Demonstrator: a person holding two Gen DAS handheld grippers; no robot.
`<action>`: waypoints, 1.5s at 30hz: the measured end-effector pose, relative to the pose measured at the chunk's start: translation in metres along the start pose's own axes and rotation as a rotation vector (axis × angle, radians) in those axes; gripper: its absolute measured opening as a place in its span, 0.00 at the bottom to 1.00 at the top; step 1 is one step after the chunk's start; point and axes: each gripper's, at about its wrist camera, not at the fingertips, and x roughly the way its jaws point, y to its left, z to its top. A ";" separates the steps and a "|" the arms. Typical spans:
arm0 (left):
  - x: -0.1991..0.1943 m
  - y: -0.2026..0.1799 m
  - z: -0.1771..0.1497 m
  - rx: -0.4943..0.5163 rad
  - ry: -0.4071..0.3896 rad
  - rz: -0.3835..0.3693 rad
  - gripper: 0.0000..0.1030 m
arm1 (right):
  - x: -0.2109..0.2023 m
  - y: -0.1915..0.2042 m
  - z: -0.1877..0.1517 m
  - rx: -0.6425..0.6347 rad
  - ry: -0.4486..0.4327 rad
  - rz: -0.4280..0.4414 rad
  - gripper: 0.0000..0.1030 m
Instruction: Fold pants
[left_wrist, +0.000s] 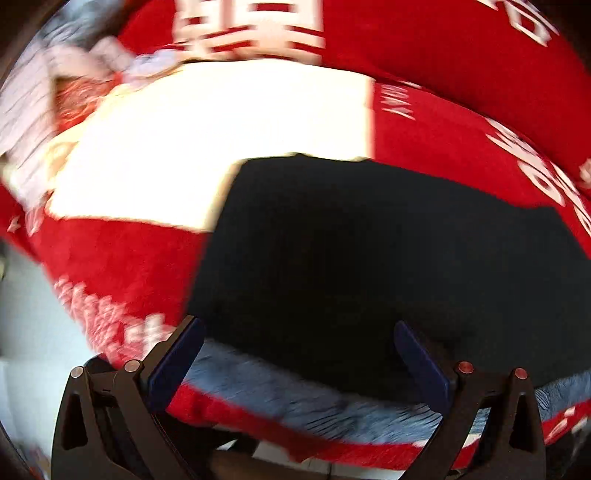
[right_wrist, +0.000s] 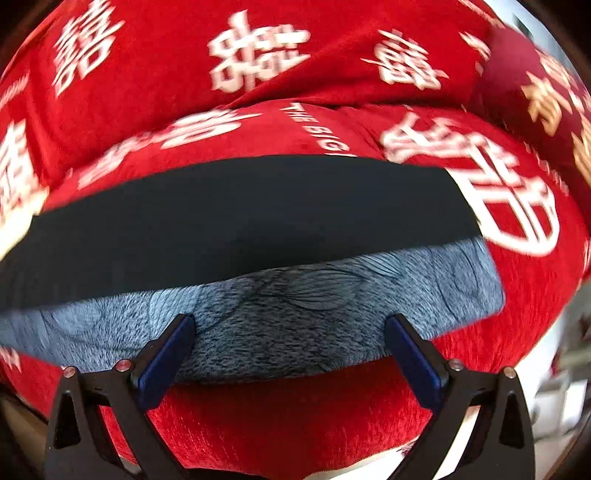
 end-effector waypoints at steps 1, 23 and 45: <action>-0.009 0.003 -0.004 -0.013 -0.026 0.027 1.00 | -0.008 0.001 0.001 0.006 -0.025 -0.013 1.00; 0.002 -0.070 -0.074 0.107 0.132 -0.019 1.00 | -0.023 0.198 -0.039 -0.209 0.015 0.081 1.00; 0.022 0.045 -0.030 -0.119 0.102 0.136 1.00 | -0.027 0.164 -0.020 -0.132 -0.025 0.054 1.00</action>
